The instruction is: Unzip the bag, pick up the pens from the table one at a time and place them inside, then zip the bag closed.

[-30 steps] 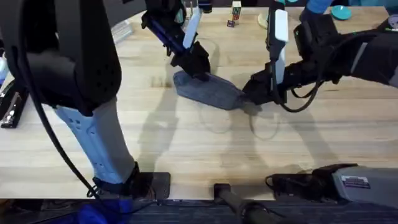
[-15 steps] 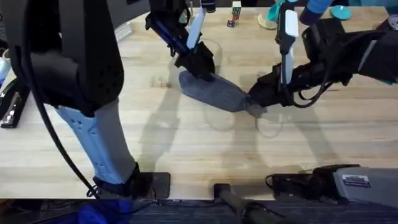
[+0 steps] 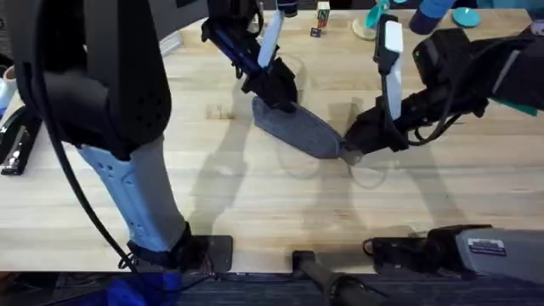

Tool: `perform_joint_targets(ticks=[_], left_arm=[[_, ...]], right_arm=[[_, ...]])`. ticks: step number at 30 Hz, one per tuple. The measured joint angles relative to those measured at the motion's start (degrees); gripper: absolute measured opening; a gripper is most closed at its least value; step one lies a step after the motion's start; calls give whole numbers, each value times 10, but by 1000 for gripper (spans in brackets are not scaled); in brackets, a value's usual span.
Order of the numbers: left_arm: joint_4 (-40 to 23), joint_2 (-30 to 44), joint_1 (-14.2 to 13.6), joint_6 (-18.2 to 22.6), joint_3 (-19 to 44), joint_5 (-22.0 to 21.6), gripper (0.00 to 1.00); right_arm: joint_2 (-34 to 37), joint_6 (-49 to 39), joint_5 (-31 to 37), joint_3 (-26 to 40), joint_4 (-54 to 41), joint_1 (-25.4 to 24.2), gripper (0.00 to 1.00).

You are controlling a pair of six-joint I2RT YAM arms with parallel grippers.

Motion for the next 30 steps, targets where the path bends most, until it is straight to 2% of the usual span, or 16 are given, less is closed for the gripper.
perform_joint_targets(ticks=[14,22,30], left_arm=[[0,0,0,0,0,0,41],[0,0,0,0,0,2,41],[-2,0,0,0,0,2,41]], right_arm=[[0,0,12,0,0,-1,34],[-1,-8,4,-31,10,1,35],[-6,-39,18,-48,18,30,34]])
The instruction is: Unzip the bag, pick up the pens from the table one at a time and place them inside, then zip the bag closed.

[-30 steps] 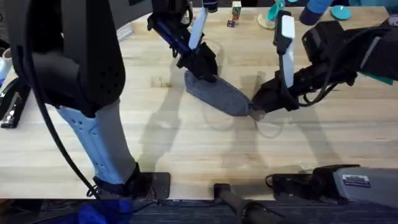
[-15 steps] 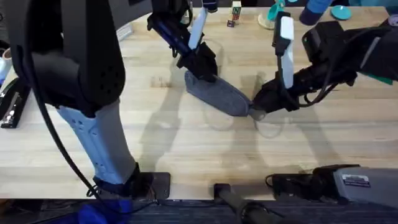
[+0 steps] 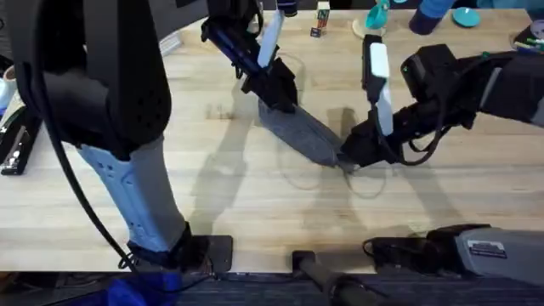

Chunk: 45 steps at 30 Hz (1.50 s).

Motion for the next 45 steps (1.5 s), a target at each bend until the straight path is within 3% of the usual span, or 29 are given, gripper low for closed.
perform_joint_targets(ticks=[14,30,31,33,37,38,45], left_arm=[[0,0,0,0,0,-2,41],[0,0,0,0,0,-3,41],[0,0,0,0,0,-3,41],[0,0,0,0,0,-4,41],[1,0,0,0,0,-7,41],[1,0,0,0,0,-7,41],[2,0,0,0,0,-7,41]], right_arm=[[-10,-10,17,-15,19,13,34],[49,-28,-9,-10,25,10,49],[49,-29,-9,-10,25,10,92],[52,-34,-11,-10,13,10,288],[53,-52,-24,-17,-20,13,862],[52,-58,-27,-18,-28,14,955],[49,-69,-27,-22,-28,13,995]])
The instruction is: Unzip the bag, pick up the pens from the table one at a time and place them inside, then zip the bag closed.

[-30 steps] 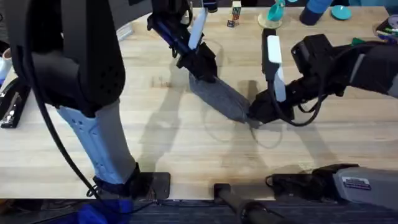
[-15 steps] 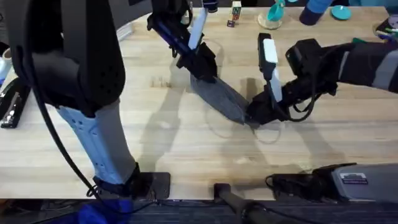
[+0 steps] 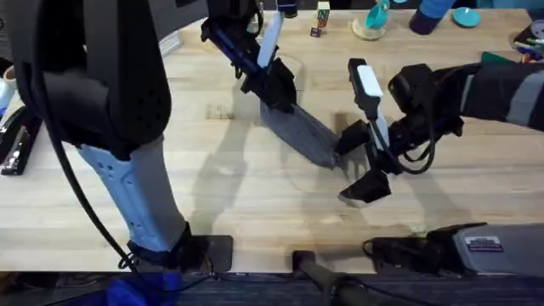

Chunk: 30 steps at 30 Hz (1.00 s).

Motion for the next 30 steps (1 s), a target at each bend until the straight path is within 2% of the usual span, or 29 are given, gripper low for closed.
perform_joint_targets(ticks=[3,5,6,8,11,12,24,30], left_arm=[[0,0,0,0,0,-1,46],[0,0,0,0,0,-3,104],[2,0,1,1,0,-6,199],[8,0,8,1,0,-11,471],[20,0,22,0,0,-24,935],[22,0,26,0,0,-26,973],[22,0,28,0,0,-39,994],[17,-20,28,-1,0,-45,996]], right_arm=[[0,-2,0,0,1,0,995],[0,-2,0,-1,1,0,996],[0,-2,0,-1,1,0,996],[0,-2,0,-1,2,0,995],[0,-2,1,-1,2,0,996],[0,-2,2,-1,2,0,996],[8,-1,31,37,-51,9,997],[-34,6,68,39,-66,11,998]])
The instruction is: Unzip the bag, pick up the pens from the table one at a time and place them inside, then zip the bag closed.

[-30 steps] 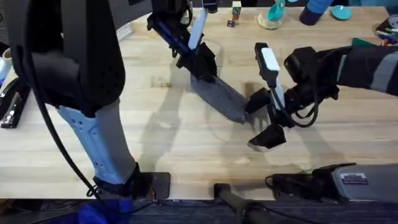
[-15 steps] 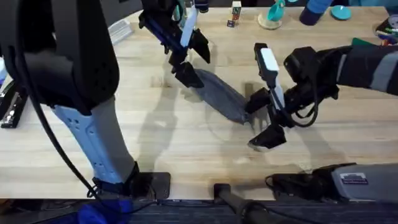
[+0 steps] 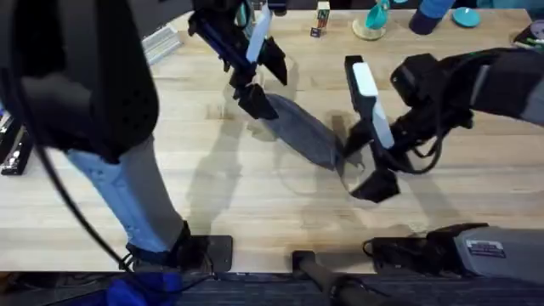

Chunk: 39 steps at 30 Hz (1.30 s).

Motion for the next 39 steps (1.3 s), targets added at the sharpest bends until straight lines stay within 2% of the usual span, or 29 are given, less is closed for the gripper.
perform_joint_targets(ticks=[3,7,13,19,26,39], left_arm=[[0,-41,0,-9,0,-6,997],[-2,-103,0,-46,0,-8,996],[-16,-139,0,-111,1,-26,995],[-46,-159,0,-153,1,-46,997],[-70,-216,0,-205,1,-72,997],[-97,-293,0,-295,1,-121,997]], right_arm=[[-31,25,63,-11,-23,-4,997],[-78,58,102,-16,-23,-5,996],[-155,104,121,-16,-24,-5,996],[-230,144,128,-16,-24,-5,996],[-323,206,133,-16,-24,-5,996],[-445,483,242,-16,31,-5,996]])
